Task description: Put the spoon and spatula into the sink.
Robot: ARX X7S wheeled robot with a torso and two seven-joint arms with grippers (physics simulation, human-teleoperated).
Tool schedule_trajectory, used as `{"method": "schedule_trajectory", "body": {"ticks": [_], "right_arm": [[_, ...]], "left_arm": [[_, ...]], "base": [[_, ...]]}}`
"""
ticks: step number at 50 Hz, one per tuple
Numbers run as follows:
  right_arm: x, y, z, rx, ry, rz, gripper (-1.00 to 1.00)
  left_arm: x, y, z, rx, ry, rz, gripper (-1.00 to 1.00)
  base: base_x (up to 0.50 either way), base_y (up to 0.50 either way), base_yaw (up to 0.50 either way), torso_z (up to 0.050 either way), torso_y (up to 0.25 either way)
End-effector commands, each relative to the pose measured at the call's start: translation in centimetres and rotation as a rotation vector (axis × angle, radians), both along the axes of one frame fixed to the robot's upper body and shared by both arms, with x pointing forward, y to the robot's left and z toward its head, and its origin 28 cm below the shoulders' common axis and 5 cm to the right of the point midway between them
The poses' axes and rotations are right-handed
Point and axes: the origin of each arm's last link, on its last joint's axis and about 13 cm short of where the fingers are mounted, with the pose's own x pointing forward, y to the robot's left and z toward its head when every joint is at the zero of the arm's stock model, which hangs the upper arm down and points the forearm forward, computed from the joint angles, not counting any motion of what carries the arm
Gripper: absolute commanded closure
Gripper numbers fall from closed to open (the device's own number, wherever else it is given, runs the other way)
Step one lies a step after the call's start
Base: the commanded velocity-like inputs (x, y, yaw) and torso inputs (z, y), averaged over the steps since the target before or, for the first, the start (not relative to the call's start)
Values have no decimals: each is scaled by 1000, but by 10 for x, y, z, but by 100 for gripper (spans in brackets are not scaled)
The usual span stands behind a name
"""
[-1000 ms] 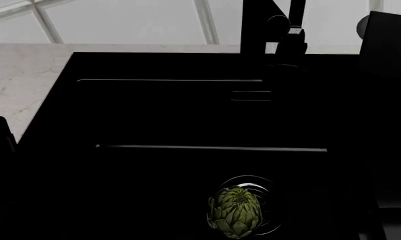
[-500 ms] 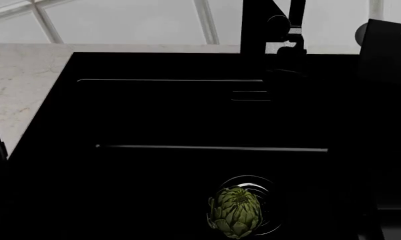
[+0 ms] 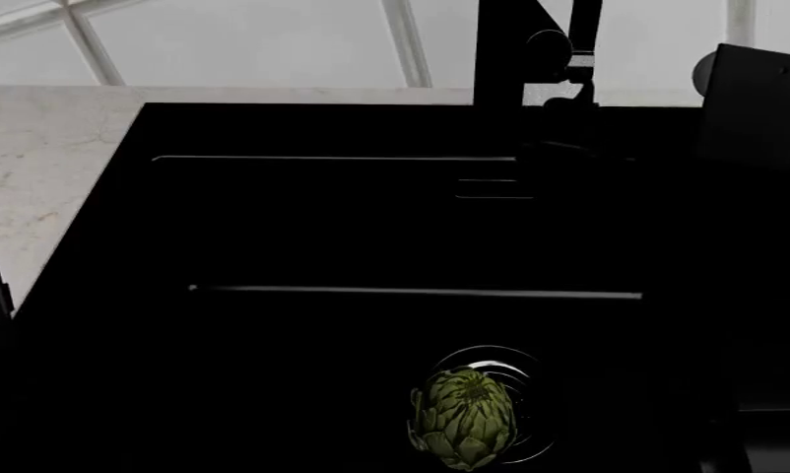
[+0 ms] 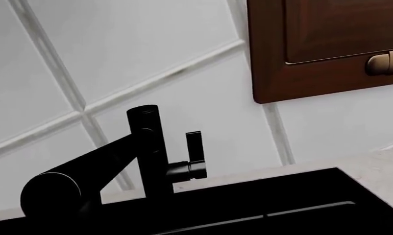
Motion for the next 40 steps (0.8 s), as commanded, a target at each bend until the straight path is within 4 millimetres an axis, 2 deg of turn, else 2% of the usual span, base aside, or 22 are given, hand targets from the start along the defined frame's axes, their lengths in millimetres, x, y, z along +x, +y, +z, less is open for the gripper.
{"method": "schedule_trajectory", "body": {"ticks": [1,19,40], "right_arm": [[1,0,-2,3,6,1,-100],[0,-2,-4,7,9,-5,-100],[-1,-2,-5,8,11,-8,-100]], "left_arm": [[11,7,-8,6,27,2,-100],[19,17,-17,2,58,28,-100],[21,15,-30,-32,105,-18,-100]], "base": [[0,0,0,0,0],[0,0,0,0,0],[0,0,0,0,0]]}}
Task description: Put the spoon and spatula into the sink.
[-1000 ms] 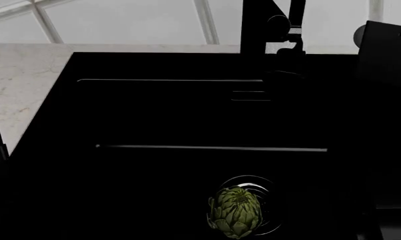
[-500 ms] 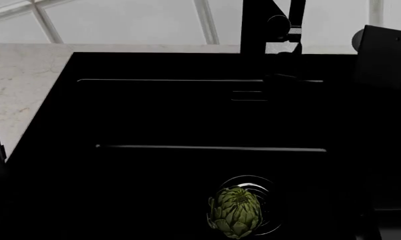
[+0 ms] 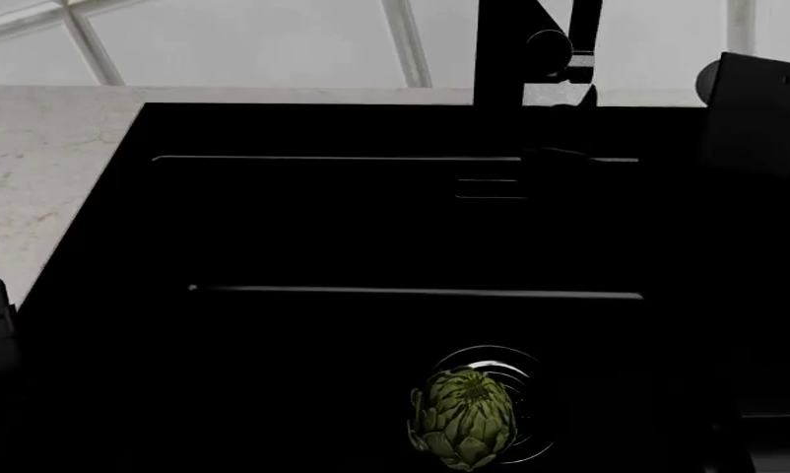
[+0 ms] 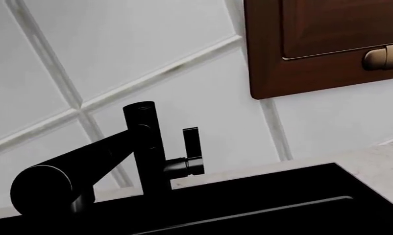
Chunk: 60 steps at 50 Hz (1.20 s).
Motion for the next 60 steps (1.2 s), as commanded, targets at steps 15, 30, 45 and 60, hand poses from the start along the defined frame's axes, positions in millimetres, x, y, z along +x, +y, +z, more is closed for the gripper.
{"method": "schedule_trajectory", "body": {"ticks": [15,30,45,60], "right_arm": [[0,0,-3,4,9,-3,-100],[0,2,-3,-1,15,-4,-100],[-2,2,-2,4,11,-9,-100],[-4,1,-2,9,12,-18,-100]], "left_arm": [[0,3,-13,-73,25,7,-100],[-1,6,-21,-137,29,10,-100],[-3,6,-25,-194,29,8,-100],[-2,1,-25,-133,34,-92,100]], "base": [[0,0,0,0,0],[0,0,0,0,0],[1,0,0,0,0],[2,0,-1,-1,0]]}}
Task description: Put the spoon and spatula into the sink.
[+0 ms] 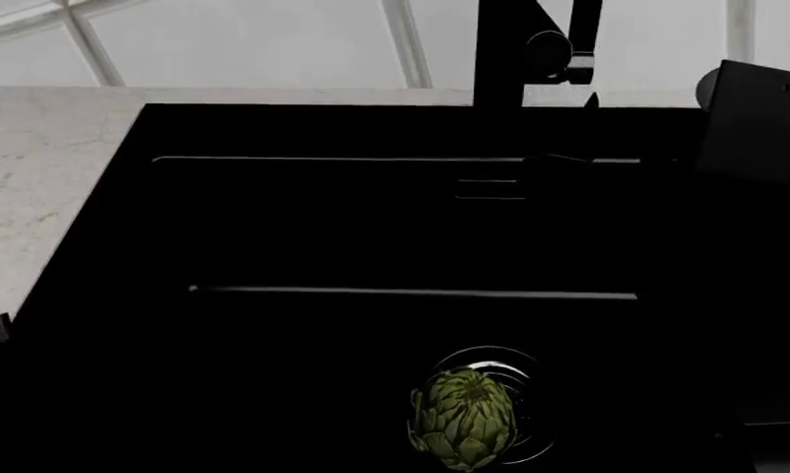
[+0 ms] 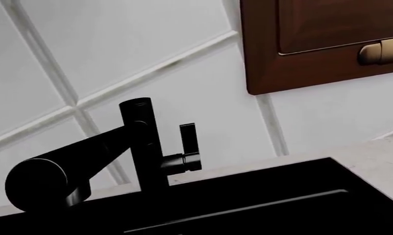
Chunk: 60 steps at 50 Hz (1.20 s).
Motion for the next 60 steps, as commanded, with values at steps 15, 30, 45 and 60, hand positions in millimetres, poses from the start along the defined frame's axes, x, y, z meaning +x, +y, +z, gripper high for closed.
{"method": "schedule_trajectory", "body": {"ticks": [15,30,45,60], "right_arm": [[0,0,0,3,1,-2,-100],[2,1,-2,6,2,2,-100],[3,1,-2,1,1,4,-100],[3,1,-3,4,-1,7,-100]], "left_arm": [[1,-11,13,161,-69,-147,100],[5,-19,67,319,-248,-146,100],[28,-60,66,270,-189,-478,100],[45,-84,60,248,-150,-672,100]], "base": [[1,0,-1,0,0],[0,0,0,0,0],[0,0,0,0,0],[0,0,0,0,0]]}}
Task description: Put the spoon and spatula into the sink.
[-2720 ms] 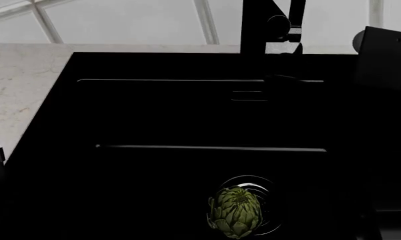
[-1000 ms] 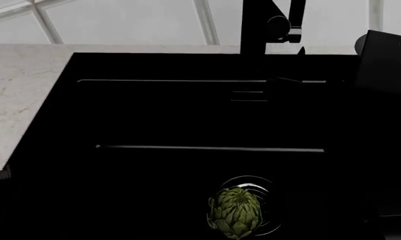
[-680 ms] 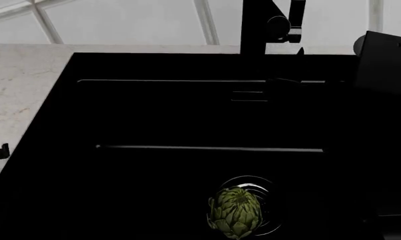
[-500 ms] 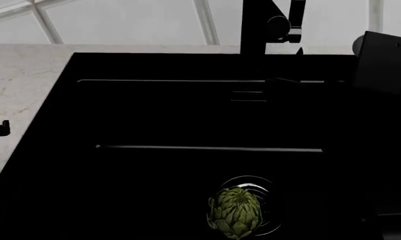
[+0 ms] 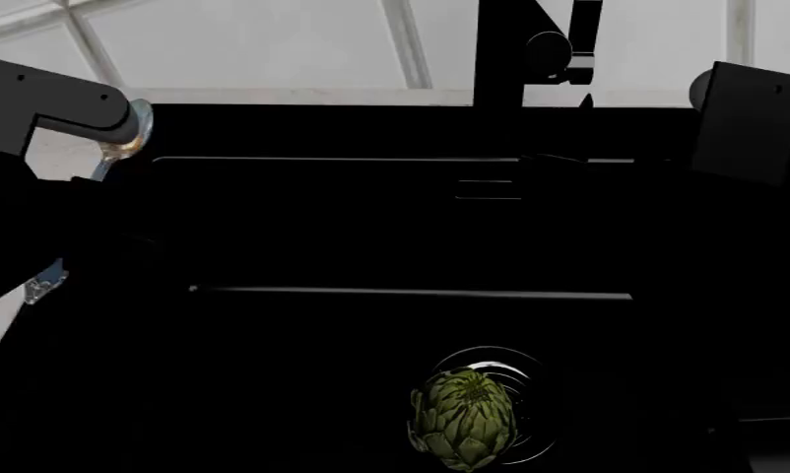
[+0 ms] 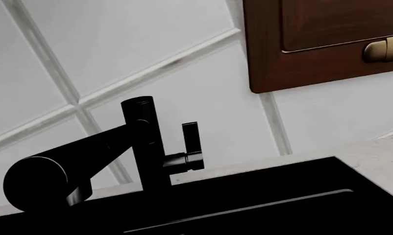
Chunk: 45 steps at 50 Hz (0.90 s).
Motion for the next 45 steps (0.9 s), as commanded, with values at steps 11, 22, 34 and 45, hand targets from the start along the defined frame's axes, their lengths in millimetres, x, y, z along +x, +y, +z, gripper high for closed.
{"method": "schedule_trajectory", "body": {"ticks": [11,22,34,45], "right_arm": [[-2,-2,0,7,-6,1,-100],[-4,-3,-1,9,-6,-1,-100],[-4,-3,0,10,-9,4,-100],[-4,-3,-2,8,-6,2,-100]], "left_arm": [[19,-41,-14,7,117,-278,100],[37,-65,-44,7,212,-396,100],[66,-78,-105,14,401,-451,100],[45,-78,-153,11,559,-468,100]], "base": [[0,0,0,0,0],[0,0,0,0,0],[0,0,0,0,0],[0,0,0,0,0]]}}
